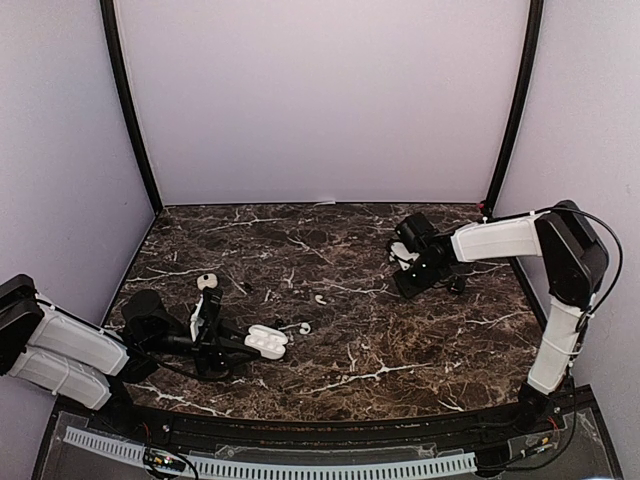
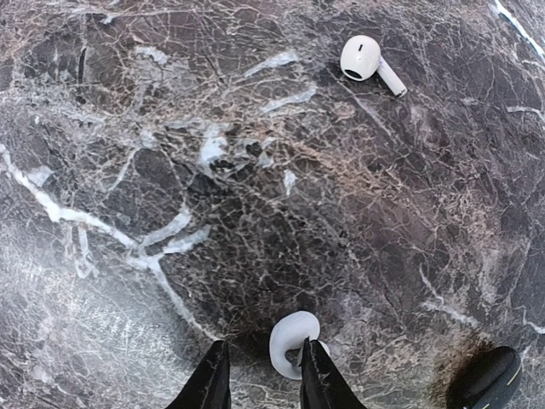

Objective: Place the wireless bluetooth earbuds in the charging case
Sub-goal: Pick up the right earbud from the center of the board.

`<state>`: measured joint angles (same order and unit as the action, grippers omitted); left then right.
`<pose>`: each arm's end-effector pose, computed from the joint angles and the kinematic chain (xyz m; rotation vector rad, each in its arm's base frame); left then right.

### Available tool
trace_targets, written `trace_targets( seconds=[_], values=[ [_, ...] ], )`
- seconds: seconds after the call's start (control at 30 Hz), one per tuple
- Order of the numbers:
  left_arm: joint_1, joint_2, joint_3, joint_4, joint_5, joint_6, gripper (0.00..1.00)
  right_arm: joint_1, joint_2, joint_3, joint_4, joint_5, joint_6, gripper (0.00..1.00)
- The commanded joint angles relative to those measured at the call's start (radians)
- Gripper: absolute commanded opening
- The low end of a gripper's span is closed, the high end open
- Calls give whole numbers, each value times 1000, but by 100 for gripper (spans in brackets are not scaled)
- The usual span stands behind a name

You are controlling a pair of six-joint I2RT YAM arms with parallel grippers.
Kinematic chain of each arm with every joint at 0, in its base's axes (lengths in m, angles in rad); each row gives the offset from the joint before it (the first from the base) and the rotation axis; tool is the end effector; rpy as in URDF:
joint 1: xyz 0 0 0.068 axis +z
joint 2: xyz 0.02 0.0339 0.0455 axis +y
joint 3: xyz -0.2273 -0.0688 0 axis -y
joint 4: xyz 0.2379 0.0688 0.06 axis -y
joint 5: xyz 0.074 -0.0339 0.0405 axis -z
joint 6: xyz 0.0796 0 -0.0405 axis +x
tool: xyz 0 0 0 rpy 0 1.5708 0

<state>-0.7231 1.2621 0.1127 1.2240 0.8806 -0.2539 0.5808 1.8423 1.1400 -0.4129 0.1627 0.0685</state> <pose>0.1298 -0.1965 0.1468 1.1052 1.3006 -1.4028 0.3151 0.1914 0.0876 -0.6251 2.5853 -0.0088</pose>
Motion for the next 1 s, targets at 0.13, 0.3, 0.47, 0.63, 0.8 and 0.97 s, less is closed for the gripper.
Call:
trace_targets(
  seconds=[0.13,0.3,0.47,0.63,0.8,0.97],
  values=[
    [2,0,1,15,15,8,13,5,20,31,-5,45,-8,25],
    [2,2,2,15,15,8,13,4,24,32,-7,52,-12,24],
    [2,6,3,15,16,7,13,-1,29,32,-5,56,-15,24],
    [2,10,5,16,16,7,13,-7,28,33,-4,63,-15,19],
    [2,14,5,18,15,8,13,-8,19,32,0,70,-12,13],
    [2,18,6,21,18,7,13,-11,13,32,3,75,-12,8]
  ],
)
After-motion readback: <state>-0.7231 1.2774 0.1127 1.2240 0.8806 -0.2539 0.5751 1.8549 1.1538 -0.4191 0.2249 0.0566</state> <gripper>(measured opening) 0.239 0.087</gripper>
